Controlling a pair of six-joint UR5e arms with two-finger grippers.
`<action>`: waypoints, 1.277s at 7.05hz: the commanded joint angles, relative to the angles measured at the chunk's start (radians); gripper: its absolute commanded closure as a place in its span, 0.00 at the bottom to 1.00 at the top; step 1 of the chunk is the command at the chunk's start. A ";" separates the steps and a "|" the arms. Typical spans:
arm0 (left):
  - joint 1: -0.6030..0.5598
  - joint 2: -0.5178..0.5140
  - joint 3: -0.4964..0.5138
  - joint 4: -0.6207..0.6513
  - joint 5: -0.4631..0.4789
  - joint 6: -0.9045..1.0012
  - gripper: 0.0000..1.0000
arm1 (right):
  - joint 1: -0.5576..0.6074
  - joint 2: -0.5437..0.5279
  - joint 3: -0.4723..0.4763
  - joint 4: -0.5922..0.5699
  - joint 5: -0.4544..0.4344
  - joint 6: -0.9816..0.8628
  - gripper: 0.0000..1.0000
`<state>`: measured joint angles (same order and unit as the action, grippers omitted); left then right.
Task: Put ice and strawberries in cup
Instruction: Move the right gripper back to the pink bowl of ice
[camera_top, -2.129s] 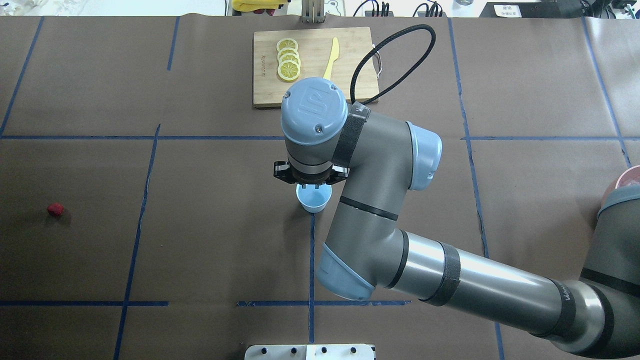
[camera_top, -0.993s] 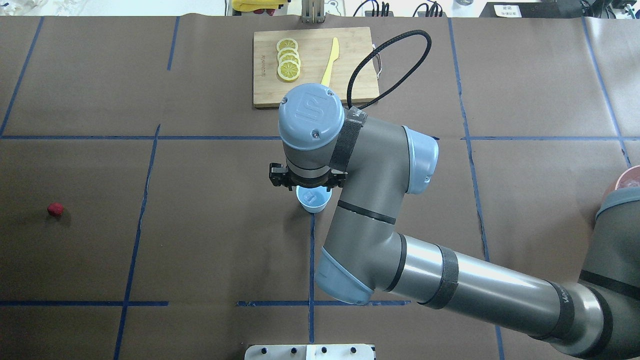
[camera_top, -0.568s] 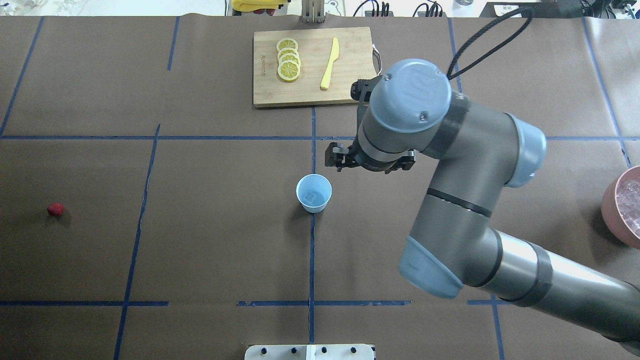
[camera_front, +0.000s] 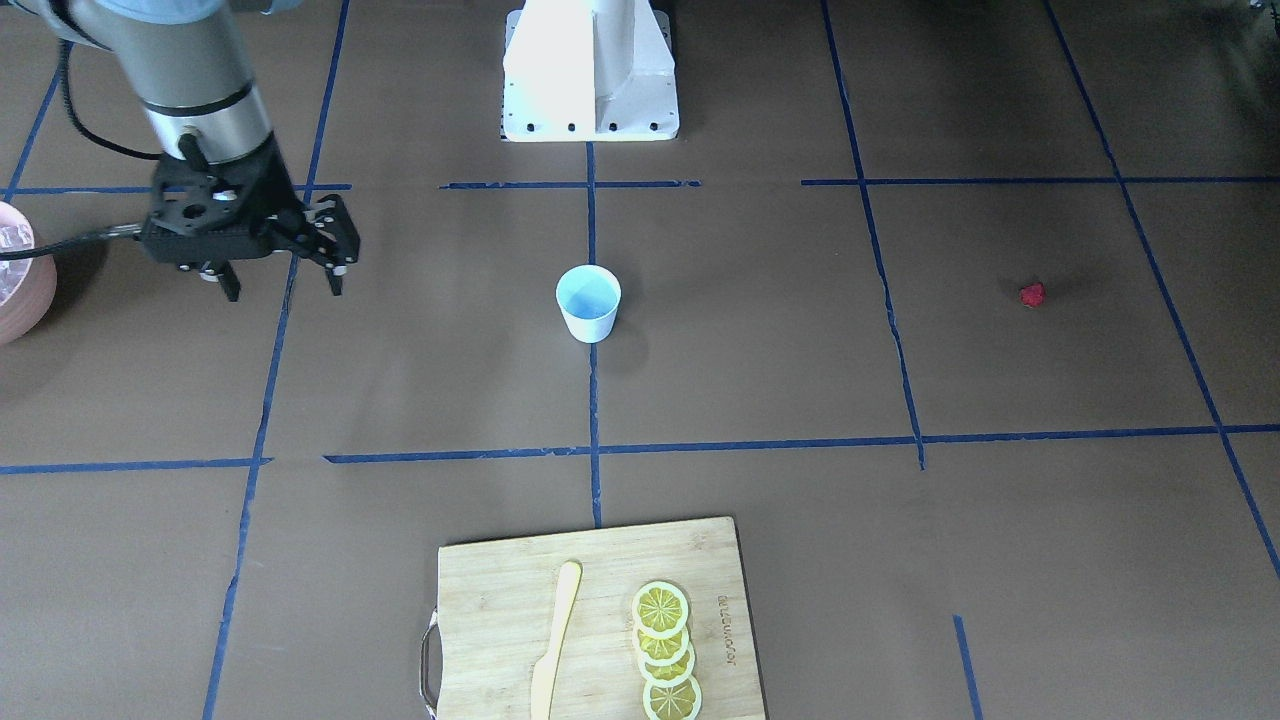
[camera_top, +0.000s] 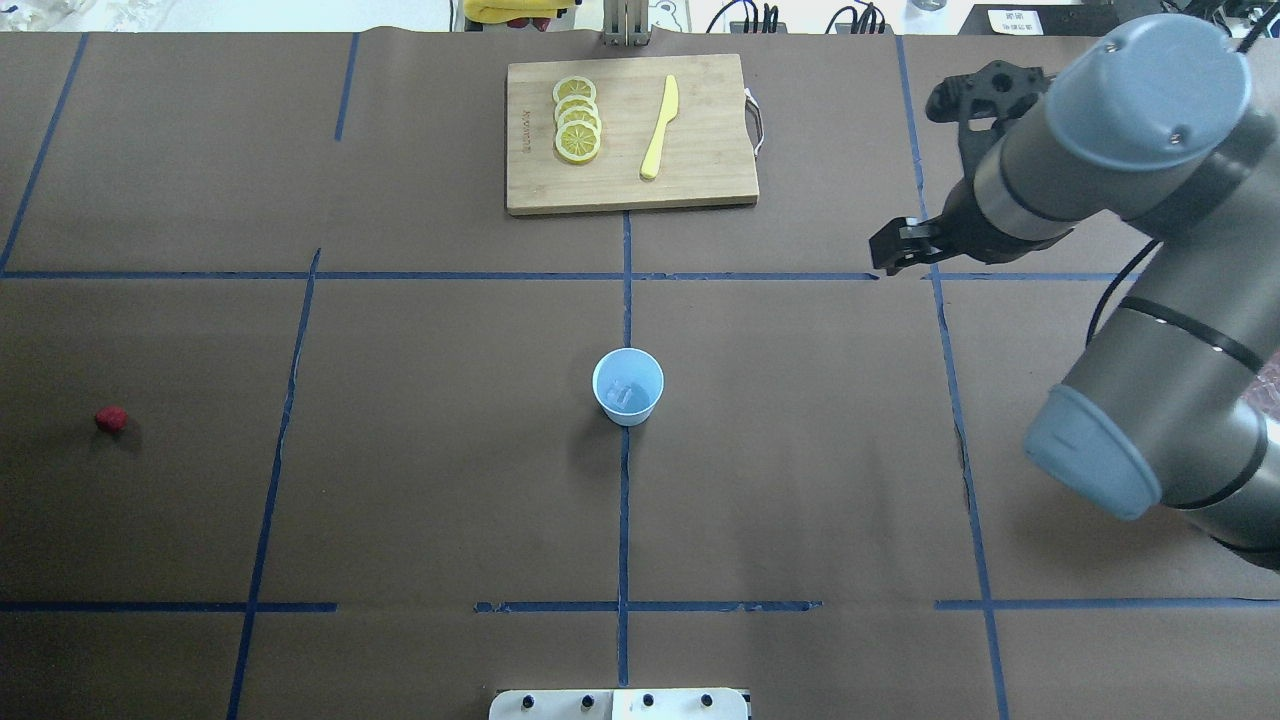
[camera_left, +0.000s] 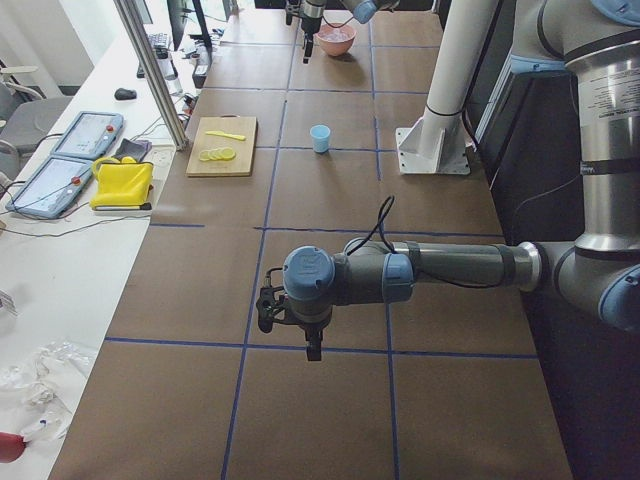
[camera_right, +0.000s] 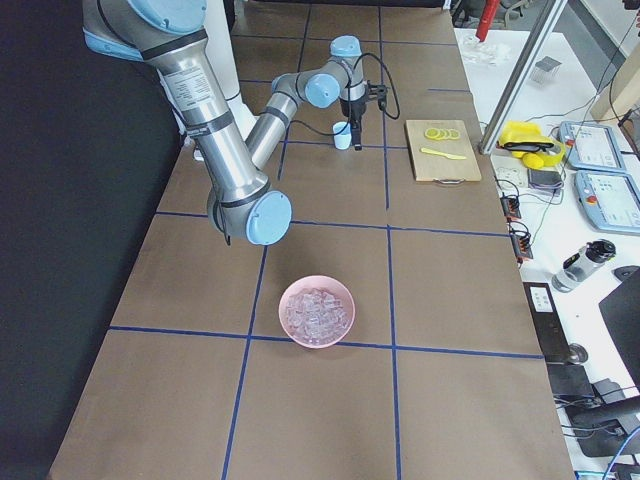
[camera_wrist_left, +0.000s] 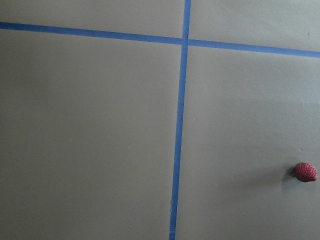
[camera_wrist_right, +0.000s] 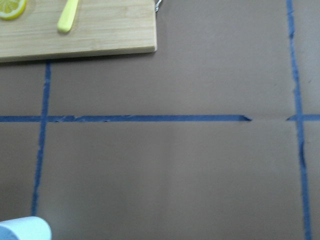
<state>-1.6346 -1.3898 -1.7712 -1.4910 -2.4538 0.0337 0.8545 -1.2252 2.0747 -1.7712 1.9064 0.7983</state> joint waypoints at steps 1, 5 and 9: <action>-0.001 0.001 -0.001 0.000 -0.001 0.000 0.00 | 0.166 -0.172 0.031 0.004 0.098 -0.268 0.01; -0.001 0.002 -0.005 0.000 -0.001 0.000 0.00 | 0.339 -0.523 -0.086 0.469 0.285 -0.439 0.01; -0.001 0.011 -0.025 0.000 -0.001 0.000 0.00 | 0.367 -0.612 -0.180 0.529 0.298 -0.597 0.05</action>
<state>-1.6352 -1.3843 -1.7851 -1.4910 -2.4544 0.0338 1.2182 -1.8245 1.9089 -1.2469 2.2065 0.2285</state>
